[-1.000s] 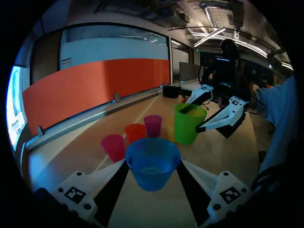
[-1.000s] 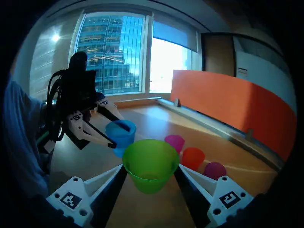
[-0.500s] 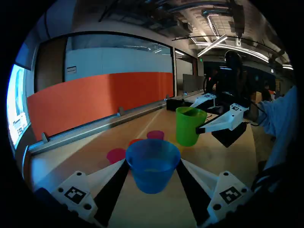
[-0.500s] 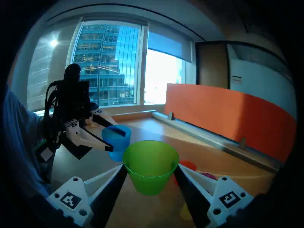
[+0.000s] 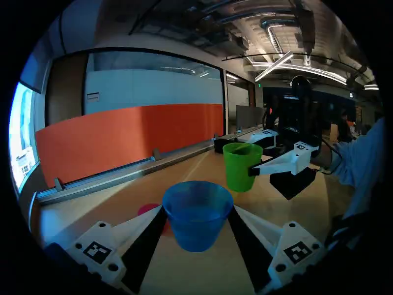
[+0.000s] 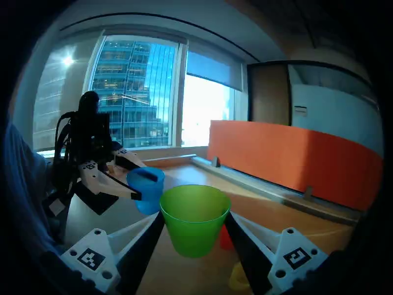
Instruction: Pour water
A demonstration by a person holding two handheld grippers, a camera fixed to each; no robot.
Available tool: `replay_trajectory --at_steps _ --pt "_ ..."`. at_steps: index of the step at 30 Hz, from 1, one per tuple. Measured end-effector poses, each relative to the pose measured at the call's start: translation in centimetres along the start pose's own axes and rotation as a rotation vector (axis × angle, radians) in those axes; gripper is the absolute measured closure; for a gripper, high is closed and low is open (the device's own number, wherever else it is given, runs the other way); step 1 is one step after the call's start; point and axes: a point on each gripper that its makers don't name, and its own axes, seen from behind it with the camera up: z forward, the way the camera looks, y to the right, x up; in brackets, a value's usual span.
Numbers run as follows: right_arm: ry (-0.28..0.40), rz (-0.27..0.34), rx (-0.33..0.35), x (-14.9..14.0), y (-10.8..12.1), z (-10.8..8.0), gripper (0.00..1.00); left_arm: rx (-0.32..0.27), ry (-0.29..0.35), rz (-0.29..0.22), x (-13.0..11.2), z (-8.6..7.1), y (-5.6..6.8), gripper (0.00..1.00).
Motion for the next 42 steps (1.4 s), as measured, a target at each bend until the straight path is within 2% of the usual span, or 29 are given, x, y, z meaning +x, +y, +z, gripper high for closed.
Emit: replay_trajectory --at_steps 8,15,24,42 --pt "0.022 0.001 -0.002 0.9 0.1 -0.1 0.10 0.015 0.038 0.021 1.9 -0.4 -0.2 0.14" --pt "0.029 -0.013 0.000 1.2 0.1 0.0 0.10 0.031 0.073 0.074 3.8 -1.0 -0.3 0.14" --pt "0.031 -0.018 0.012 1.1 -0.3 0.4 0.10 0.067 0.114 0.187 6.8 -1.3 -0.5 0.15" --pt "0.028 -0.019 0.052 -0.1 -1.7 1.7 0.11 0.130 0.117 0.415 10.1 -0.7 -0.5 0.15"
